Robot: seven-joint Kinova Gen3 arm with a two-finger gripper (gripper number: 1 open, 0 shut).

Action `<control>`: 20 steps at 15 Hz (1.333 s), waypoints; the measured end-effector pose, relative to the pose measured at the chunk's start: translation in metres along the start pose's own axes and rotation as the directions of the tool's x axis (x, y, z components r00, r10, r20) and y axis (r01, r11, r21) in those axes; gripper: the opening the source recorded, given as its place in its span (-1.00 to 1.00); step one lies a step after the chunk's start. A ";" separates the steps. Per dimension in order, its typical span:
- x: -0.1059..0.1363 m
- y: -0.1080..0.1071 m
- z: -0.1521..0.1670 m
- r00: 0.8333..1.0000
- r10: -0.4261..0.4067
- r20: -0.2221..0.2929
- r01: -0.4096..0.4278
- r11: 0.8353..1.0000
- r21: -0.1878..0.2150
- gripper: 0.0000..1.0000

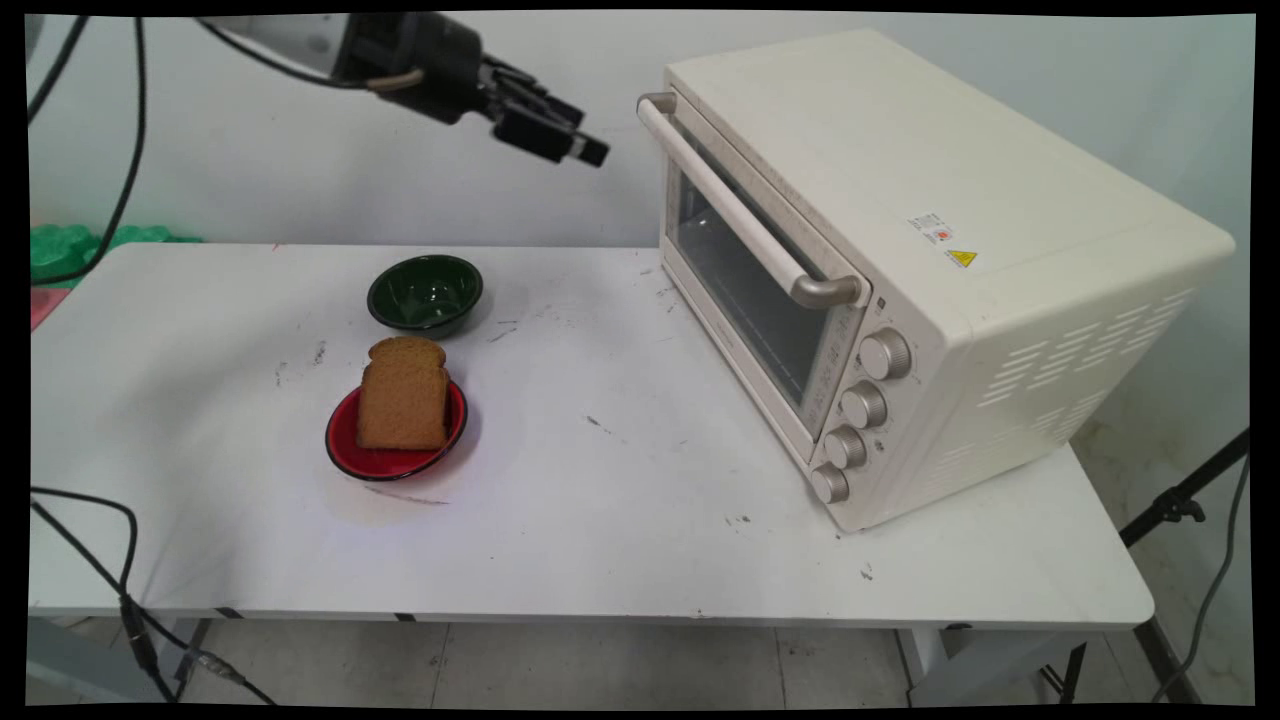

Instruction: Open the oven

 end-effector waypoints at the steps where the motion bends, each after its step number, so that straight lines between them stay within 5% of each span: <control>1: 0.004 0.001 0.004 1.000 0.003 0.001 -0.003 1.000 0.002 -1.00; 9: 0.043 0.014 0.058 0.998 0.048 0.032 -0.050 0.998 0.040 -1.00; 20: 0.057 0.021 0.111 0.994 0.081 0.078 -0.085 0.995 0.060 -1.00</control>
